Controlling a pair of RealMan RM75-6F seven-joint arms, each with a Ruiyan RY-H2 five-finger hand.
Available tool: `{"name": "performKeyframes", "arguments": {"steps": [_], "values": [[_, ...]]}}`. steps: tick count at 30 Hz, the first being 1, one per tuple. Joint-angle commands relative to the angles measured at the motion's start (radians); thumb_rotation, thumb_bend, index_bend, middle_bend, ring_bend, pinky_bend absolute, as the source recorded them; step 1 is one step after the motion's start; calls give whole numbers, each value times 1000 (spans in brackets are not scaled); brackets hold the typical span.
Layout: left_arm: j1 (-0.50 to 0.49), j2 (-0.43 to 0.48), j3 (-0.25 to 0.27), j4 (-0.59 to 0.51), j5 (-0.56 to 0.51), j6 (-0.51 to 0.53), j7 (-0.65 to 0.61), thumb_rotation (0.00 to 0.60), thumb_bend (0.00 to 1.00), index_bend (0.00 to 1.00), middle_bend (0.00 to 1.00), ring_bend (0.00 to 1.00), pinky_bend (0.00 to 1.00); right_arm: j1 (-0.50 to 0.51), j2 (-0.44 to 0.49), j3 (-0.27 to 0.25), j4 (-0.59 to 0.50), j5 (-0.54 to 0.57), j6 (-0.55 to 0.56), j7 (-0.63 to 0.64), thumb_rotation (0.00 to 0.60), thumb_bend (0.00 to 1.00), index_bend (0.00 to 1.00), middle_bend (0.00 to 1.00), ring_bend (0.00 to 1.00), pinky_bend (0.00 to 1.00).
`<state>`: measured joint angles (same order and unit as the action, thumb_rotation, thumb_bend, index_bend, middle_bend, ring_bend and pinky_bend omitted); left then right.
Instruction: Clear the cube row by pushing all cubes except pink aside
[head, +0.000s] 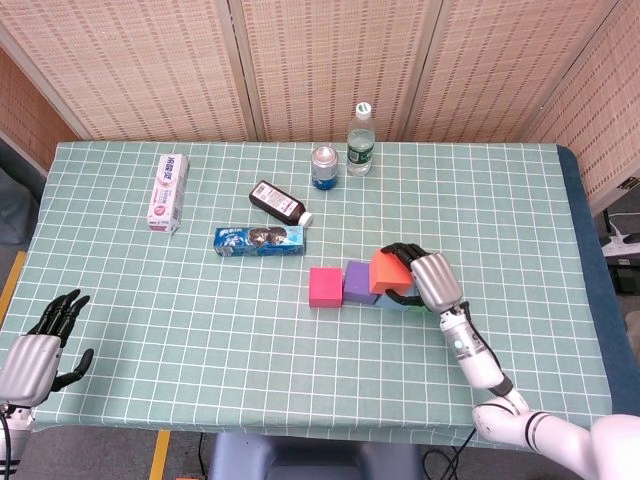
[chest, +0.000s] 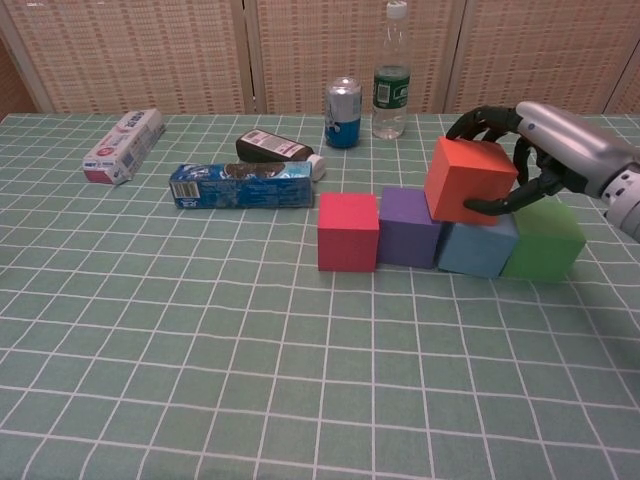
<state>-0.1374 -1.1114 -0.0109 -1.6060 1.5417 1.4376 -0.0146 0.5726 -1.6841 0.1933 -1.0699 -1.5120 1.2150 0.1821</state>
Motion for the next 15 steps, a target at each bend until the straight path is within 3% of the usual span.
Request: {"name": "performKeyframes", "arguments": {"steps": [1, 9, 15], "values": [[0, 0, 0, 0, 1, 1, 0, 600, 428, 40, 0, 43, 408, -26, 29, -13, -16, -36, 82, 6, 600, 125, 642, 595, 599, 642], [0, 0, 0, -1, 0, 1, 3, 600, 428, 40, 0, 43, 408, -185, 201, -70, -184, -41, 257, -213, 600, 127, 642, 596, 599, 645], [1, -2, -1, -2, -1, 2, 9, 600, 427, 40, 0, 43, 408, -328, 311, -138, -241, 15, 314, -315, 600, 128, 640, 596, 598, 645]]}}
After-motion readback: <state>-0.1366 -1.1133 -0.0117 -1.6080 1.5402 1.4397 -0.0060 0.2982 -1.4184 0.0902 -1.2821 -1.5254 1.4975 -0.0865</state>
